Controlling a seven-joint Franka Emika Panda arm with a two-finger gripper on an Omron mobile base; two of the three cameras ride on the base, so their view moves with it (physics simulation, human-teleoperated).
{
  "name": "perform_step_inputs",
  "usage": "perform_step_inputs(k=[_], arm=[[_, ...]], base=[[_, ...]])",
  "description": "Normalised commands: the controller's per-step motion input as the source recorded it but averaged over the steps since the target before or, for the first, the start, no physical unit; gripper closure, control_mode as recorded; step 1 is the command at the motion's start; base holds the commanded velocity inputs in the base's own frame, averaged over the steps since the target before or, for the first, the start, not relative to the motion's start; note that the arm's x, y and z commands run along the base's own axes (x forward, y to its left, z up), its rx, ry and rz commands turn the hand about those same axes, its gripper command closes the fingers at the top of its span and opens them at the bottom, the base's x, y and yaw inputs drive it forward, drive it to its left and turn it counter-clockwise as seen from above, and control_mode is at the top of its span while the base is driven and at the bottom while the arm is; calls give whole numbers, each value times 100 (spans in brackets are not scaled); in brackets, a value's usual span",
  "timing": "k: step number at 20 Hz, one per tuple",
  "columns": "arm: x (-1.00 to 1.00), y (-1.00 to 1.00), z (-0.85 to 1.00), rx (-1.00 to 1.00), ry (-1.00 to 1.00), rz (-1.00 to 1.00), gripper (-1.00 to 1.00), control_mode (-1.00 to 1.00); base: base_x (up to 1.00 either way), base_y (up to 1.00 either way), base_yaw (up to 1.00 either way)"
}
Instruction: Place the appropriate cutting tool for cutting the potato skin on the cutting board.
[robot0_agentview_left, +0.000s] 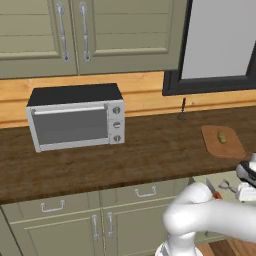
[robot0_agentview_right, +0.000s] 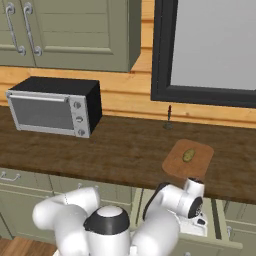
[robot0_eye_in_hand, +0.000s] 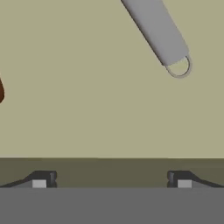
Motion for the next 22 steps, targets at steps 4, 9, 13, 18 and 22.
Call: perform_step_inputs(k=[4,9,13,18,22], arm=[[-82,-3,10,0,11,0,-100,-100],[-87,0,22,0,11,0,-100,-100],[-79,0,37,0,13,0,-100,-100],[-18,0,39,-4,0,1,-100,-100],[41,0,13,-7,-13,11,-100,-100]], base=[[0,0,0],[0,0,0],[0,0,0],[0,0,0],[0,0,0]])
